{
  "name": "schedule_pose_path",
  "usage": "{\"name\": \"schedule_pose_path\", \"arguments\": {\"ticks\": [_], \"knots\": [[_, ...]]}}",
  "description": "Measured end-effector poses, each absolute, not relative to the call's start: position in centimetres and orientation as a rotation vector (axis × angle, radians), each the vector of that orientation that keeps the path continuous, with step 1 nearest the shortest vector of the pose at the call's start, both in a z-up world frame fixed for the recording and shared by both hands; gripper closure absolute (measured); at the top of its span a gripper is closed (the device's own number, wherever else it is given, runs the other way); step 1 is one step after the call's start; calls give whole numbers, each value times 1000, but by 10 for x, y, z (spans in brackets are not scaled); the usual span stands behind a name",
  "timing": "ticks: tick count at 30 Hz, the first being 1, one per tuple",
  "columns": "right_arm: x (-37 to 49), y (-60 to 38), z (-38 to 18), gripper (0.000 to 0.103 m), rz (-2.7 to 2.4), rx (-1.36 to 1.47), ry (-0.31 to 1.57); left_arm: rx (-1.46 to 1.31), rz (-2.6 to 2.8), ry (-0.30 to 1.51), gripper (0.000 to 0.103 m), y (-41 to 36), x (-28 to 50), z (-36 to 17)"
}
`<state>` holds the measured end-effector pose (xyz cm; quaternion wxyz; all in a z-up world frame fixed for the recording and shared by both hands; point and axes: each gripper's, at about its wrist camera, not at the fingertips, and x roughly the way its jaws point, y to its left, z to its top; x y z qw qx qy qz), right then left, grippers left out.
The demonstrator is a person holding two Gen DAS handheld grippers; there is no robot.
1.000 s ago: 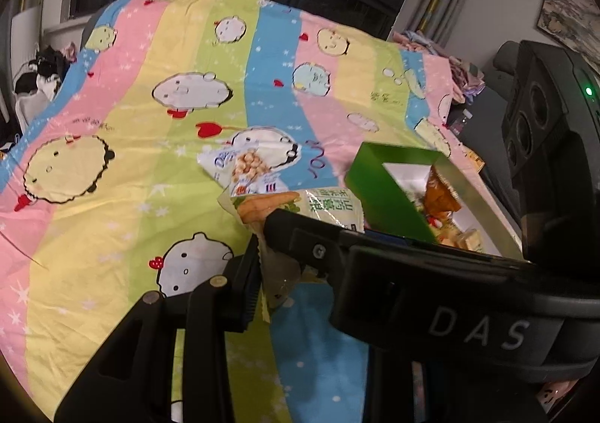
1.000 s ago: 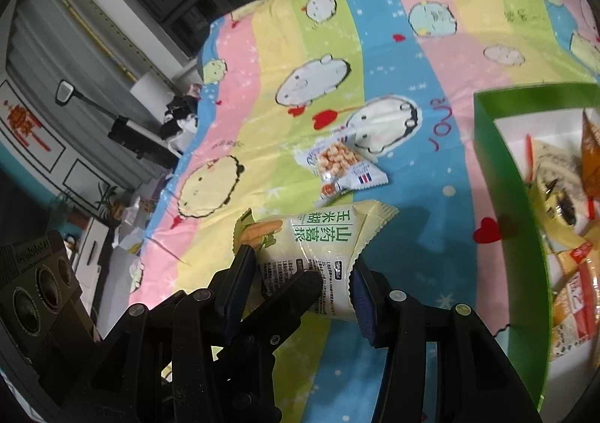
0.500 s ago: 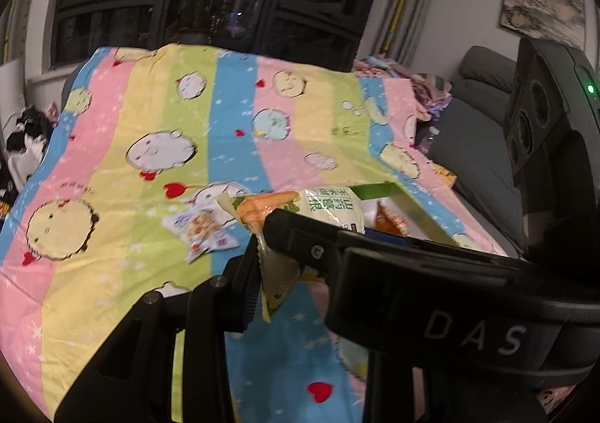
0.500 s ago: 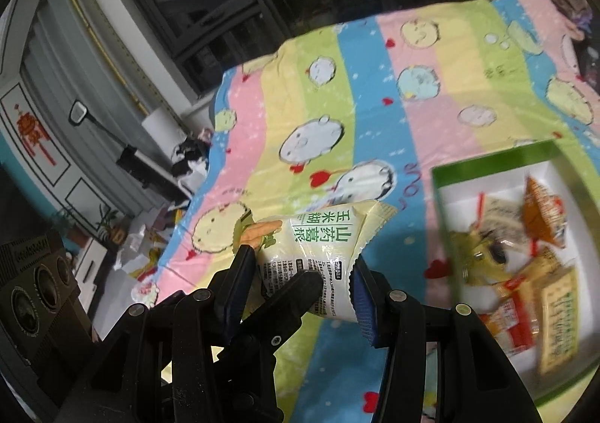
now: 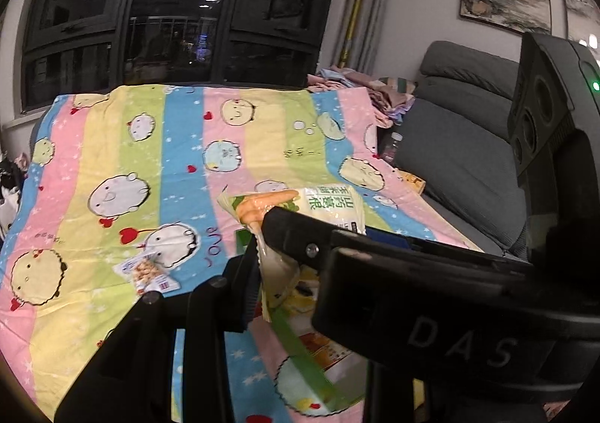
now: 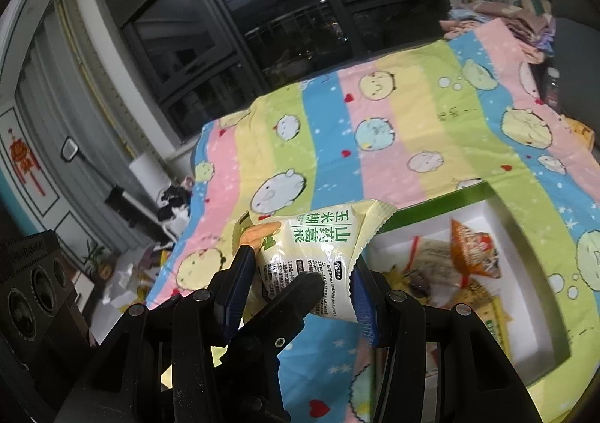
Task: Organize snacks
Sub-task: 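Lift and carry the white green-text bag over the box with the right gripper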
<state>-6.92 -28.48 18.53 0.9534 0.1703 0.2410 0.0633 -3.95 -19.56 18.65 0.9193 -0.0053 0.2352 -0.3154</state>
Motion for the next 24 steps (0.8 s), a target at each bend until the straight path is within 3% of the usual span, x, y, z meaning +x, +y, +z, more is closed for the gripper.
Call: {"name": "schedule_pose_path", "arguments": {"ticks": [8,24], "knots": [[-72,-329,181,51,71,406,492,42,-708,529,72,-243,-32,183],[-29,-406,119,51,8,590,711,72,-731,813,72,-310,15,122]]}}
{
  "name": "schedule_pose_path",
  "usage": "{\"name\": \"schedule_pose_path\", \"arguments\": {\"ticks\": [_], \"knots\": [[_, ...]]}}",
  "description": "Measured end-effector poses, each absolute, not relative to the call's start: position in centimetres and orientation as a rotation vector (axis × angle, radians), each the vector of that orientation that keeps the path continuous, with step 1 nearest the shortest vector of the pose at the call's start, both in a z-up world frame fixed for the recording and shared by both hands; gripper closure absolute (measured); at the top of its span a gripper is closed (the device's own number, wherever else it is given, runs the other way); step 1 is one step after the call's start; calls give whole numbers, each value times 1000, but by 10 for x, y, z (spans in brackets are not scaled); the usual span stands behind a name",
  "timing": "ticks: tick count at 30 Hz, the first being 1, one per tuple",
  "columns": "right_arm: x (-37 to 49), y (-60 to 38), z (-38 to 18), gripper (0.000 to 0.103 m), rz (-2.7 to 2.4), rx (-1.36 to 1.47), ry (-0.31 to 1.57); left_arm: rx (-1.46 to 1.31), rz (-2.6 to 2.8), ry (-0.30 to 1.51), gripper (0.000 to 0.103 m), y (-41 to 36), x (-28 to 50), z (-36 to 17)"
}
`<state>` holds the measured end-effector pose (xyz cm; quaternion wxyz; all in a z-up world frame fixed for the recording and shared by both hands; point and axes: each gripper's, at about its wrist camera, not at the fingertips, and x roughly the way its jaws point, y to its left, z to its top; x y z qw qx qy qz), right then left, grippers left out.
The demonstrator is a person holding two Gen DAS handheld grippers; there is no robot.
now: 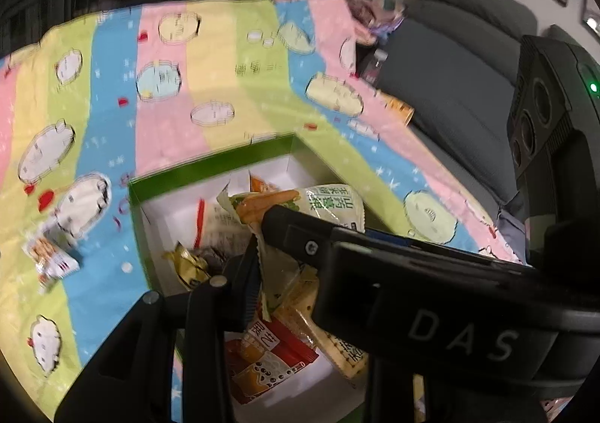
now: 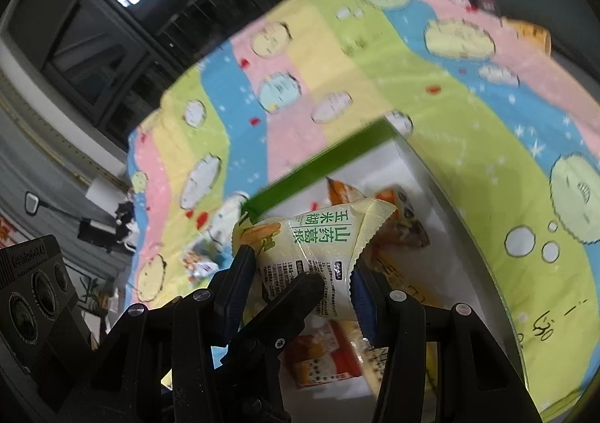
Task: Organize snacks
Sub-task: 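Lift and carry the white green-text bag over the box with the right gripper, then open the right gripper to release the bag into the box, then move the right gripper to the white Duo peanut bag on the quilt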
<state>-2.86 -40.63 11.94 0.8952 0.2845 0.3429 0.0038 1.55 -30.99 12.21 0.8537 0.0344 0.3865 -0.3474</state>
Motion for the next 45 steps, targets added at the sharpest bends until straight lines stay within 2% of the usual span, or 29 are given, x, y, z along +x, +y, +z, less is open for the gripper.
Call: {"name": "schedule_pose_path", "arguments": {"ticks": [7,18,23,25,27,28,31,32,33,41,45], "knots": [[-6,-423,83,51,-25,682,845,68,-715,973,72,-323,40,88],[6,-419,69,50,-96,661,907,24,-684,1037,68,-317,47,74],[-1,-413,80,50,-120,615,895,-2,-709,1026,67,-310,42,81],[-4,-411,86,47,-127,605,877,-27,-715,1017,63,-302,40,88],[-9,-409,93,34,-138,592,849,-54,-726,1008,55,-294,37,93],[-10,-408,96,32,-143,586,835,-68,-738,998,52,-288,34,98],[-17,-405,108,31,-150,565,795,-93,-761,946,34,-269,24,114],[-19,-403,112,27,-147,562,780,-101,-769,933,26,-263,21,119],[-20,-401,116,23,-143,561,767,-118,-782,917,22,-255,18,123],[-42,-359,156,10,-45,480,599,-224,-720,822,9,-164,-9,148],[-40,-330,164,10,-8,411,585,-278,-596,799,5,-104,-16,145]]}}
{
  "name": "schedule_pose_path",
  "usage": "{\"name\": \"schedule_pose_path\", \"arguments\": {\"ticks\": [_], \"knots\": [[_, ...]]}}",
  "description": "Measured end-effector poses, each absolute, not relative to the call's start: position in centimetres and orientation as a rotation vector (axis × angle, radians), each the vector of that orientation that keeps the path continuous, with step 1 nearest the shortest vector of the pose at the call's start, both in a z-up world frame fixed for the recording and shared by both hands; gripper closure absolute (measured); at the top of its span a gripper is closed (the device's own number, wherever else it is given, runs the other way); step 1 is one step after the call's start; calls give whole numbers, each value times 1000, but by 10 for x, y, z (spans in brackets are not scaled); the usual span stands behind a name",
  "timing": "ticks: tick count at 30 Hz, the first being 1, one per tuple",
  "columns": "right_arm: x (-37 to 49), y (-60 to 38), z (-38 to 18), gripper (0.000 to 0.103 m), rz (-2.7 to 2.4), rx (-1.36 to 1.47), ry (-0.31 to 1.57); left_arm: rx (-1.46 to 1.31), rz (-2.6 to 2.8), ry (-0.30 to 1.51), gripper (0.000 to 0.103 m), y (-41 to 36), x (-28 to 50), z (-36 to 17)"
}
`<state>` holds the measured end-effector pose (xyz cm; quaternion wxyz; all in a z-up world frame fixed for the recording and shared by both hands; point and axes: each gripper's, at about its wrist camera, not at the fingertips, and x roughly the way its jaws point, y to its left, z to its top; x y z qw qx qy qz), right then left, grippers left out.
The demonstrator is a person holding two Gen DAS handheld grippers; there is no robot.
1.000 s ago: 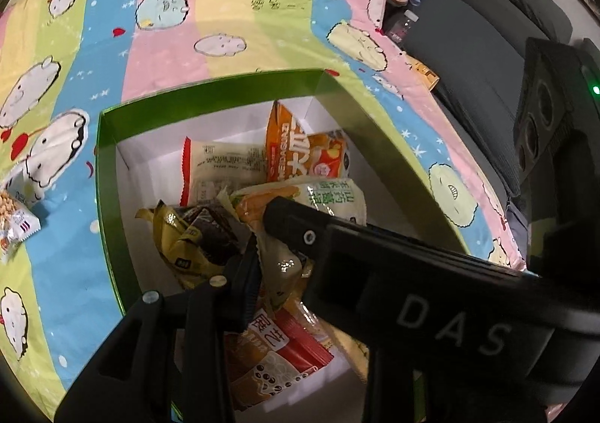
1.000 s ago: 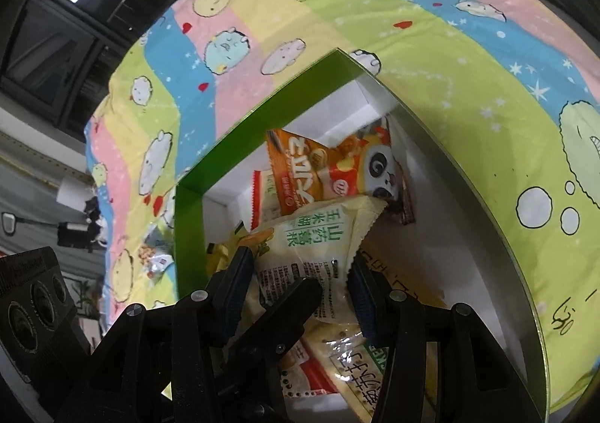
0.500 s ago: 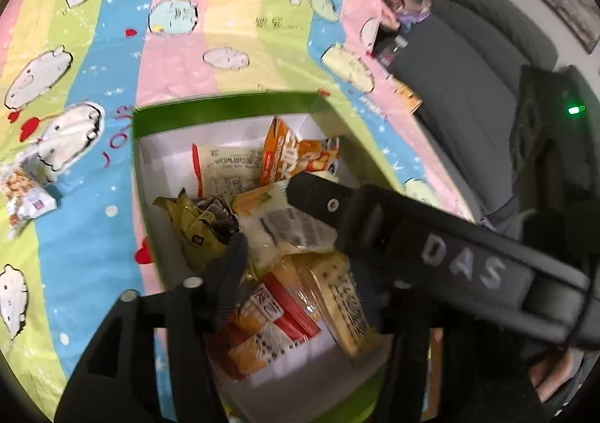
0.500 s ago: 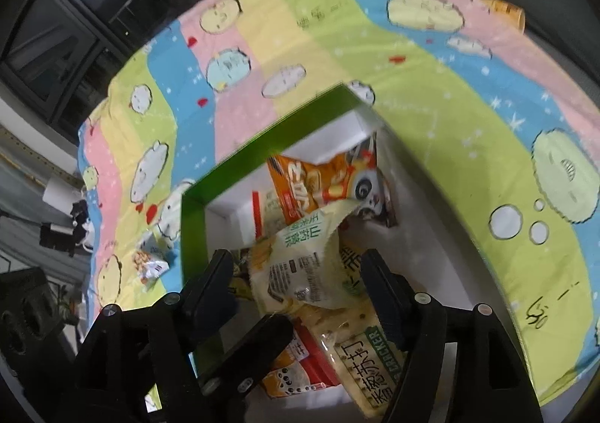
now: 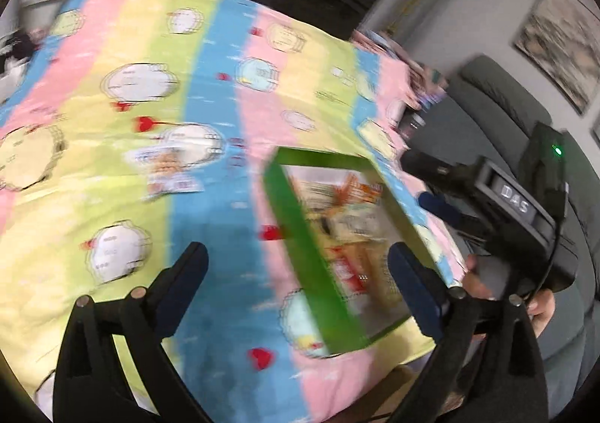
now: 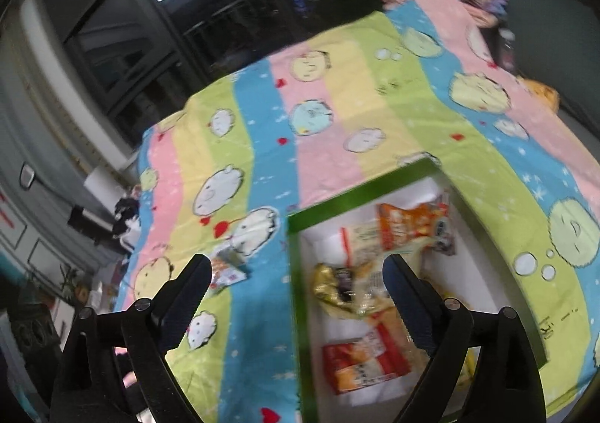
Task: Organize snacks
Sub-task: 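Move the right gripper to the white Duo peanut bag on the quilt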
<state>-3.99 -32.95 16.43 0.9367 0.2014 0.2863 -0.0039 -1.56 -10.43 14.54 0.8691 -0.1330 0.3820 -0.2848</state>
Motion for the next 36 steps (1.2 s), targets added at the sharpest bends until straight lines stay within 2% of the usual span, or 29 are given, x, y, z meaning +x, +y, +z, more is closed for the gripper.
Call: {"name": "schedule_pose_path", "arguments": {"ticks": [7,9,13,17,27,36], "knots": [[-16,-275,149,10,85,379,647,-250,-354,746,2,-15,-7,129],[-7,-258,138,10,109,378,691,-273,-254,715,2,10,-4,117],[10,-224,119,10,136,353,787,-197,-135,761,2,46,5,97],[30,-195,111,10,168,325,881,-190,-30,679,2,71,2,98],[116,-183,90,10,1,552,1029,-294,-58,771,2,80,22,81],[172,-178,63,10,-180,506,1076,-395,-69,799,2,95,24,78]]}}
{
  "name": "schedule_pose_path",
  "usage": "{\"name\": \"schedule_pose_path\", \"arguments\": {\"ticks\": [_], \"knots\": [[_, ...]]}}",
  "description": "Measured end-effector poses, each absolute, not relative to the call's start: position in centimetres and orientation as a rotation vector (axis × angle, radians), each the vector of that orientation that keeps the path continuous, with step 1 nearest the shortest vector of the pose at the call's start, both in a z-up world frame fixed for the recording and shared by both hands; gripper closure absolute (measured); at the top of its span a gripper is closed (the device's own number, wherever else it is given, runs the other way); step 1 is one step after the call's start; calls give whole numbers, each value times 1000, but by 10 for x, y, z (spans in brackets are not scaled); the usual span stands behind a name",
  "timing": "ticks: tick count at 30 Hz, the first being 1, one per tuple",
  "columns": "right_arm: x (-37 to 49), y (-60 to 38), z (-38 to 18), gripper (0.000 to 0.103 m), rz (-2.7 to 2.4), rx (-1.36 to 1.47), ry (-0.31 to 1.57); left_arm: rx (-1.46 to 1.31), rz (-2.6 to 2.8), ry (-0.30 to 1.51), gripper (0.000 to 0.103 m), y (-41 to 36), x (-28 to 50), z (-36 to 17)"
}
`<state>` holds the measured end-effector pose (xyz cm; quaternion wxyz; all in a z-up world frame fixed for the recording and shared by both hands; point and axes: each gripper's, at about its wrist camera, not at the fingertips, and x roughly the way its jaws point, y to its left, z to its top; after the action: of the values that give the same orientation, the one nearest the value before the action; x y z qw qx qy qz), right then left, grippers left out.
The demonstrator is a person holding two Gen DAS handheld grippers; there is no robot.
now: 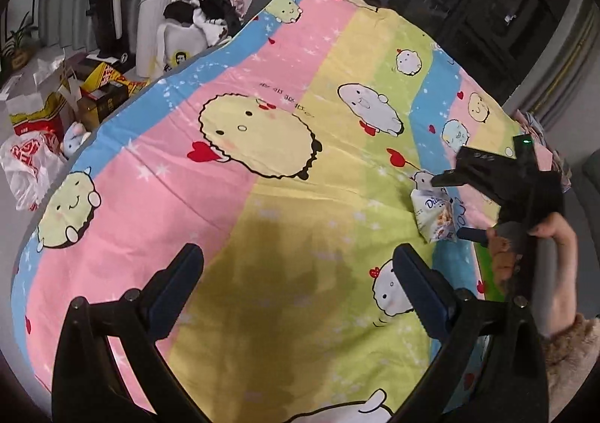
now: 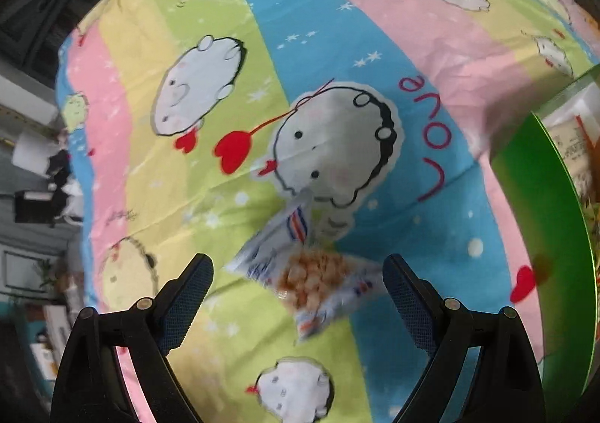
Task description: Organize snacks
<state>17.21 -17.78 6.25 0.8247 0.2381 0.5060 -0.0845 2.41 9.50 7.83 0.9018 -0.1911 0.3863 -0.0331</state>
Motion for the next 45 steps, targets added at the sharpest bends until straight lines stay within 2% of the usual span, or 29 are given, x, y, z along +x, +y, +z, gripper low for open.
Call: {"name": "schedule_pose_path", "arguments": {"ticks": [3,4,5,7,9,14,25,29,35,37,39,41,45], "knots": [[180,-171,51,11,-187,456,1093,-402,-71,808,2,95,25,77],[182,-169,44,14,-168,452,1113,-399,-70,810,2,94,26,77],[183,-167,38,22,-150,449,1139,-396,-70,811,2,93,27,76],[183,-165,33,27,-151,414,1143,-396,-67,814,2,91,27,76],[179,-160,37,53,-187,327,1117,-397,-77,821,2,89,29,74],[168,-162,38,58,-130,295,1095,-378,-97,831,2,80,29,74],[76,-154,64,58,136,220,1071,-315,-111,849,2,57,30,69],[41,-145,50,58,243,178,1120,-265,-126,846,2,46,28,69],[33,-139,28,58,266,118,1201,-263,-122,855,2,42,27,65],[35,-144,29,53,232,108,1211,-262,-116,866,3,40,28,63],[30,-146,37,33,205,63,1173,-261,-116,870,3,36,28,62],[23,-148,50,26,184,23,1091,-262,-139,880,3,31,28,60],[12,-159,73,26,161,24,997,-335,-230,897,4,24,27,59]]}}
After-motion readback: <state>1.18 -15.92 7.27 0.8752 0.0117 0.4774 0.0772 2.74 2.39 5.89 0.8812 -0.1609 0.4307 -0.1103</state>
